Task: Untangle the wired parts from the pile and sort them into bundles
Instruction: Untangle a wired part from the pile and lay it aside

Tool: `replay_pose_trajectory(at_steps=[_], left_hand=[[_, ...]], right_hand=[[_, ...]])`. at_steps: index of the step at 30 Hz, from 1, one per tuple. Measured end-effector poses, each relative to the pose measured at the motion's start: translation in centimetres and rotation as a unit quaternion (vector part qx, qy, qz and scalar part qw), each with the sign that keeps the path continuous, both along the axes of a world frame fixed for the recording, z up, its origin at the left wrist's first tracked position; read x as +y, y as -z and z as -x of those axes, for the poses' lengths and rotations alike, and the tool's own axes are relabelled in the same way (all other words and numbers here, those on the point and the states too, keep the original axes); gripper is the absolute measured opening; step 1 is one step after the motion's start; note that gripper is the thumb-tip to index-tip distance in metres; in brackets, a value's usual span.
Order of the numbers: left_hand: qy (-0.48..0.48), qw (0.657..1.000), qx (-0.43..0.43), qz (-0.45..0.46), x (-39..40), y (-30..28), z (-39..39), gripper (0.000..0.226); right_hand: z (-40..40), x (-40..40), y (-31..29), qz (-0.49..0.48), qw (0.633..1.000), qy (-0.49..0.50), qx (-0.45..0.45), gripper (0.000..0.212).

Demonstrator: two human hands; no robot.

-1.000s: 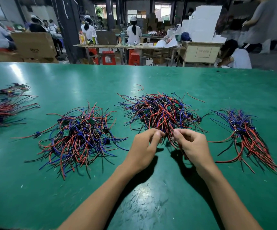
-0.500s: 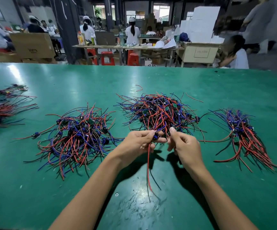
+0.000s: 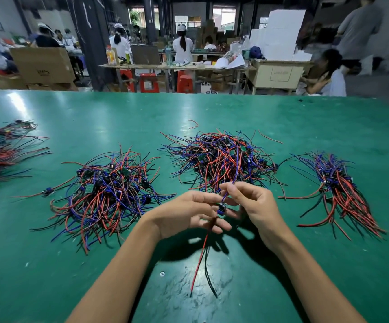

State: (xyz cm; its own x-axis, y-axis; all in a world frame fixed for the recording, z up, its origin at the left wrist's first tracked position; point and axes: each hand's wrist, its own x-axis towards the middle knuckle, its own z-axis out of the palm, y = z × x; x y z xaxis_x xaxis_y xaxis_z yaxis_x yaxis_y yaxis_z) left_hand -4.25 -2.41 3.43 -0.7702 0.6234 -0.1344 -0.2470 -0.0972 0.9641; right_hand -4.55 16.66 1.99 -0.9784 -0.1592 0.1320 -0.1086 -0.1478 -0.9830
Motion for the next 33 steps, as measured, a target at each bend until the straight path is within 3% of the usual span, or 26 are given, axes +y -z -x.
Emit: replay_pose_trajectory(at_steps=[3, 6, 11, 14, 18, 24, 28, 33], left_hand=[[-0.019, 1.000, -0.008, 0.014, 0.5, 0.0, 0.3, 0.026], [-0.076, 0.996, 0.019, 0.042, 1.1, 0.5, 0.4, 0.026], [-0.151, 0.985, 0.053, 0.070, 2.1, 0.8, 0.2, 0.023], [-0.182, 0.980, 0.065, 0.057, 2.2, 0.7, 0.0, 0.026], [-0.181, 0.978, 0.086, 0.066, 2.5, 0.8, -0.3, 0.029], [-0.187, 0.979, 0.058, 0.048, 3.0, 0.8, -0.5, 0.025], [-0.154, 0.984, 0.076, 0.055, 2.6, 0.7, -1.1, 0.024], [-0.089, 0.988, 0.104, 0.070, 2.6, 0.3, -1.6, 0.038]], right_hand=[[0.1, -0.2, 0.0, -0.019, 0.999, 0.021, 0.040, 0.018], [0.2, -0.3, 0.2, -0.037, 0.996, 0.050, 0.068, 0.013], [0.1, -0.8, 0.7, -0.030, 0.999, 0.008, 0.011, 0.021], [-0.2, -1.3, 0.7, -0.042, 0.999, -0.001, 0.025, 0.027], [-0.2, -1.6, 1.0, -0.046, 0.999, 0.002, 0.020, 0.025], [0.2, -1.8, 0.9, 0.034, 0.998, 0.030, -0.034, 0.028], [0.9, -1.3, 1.0, 0.019, 0.996, 0.087, -0.029, 0.029], [1.6, -0.1, 0.1, 0.151, 0.974, 0.162, -0.046, 0.025]])
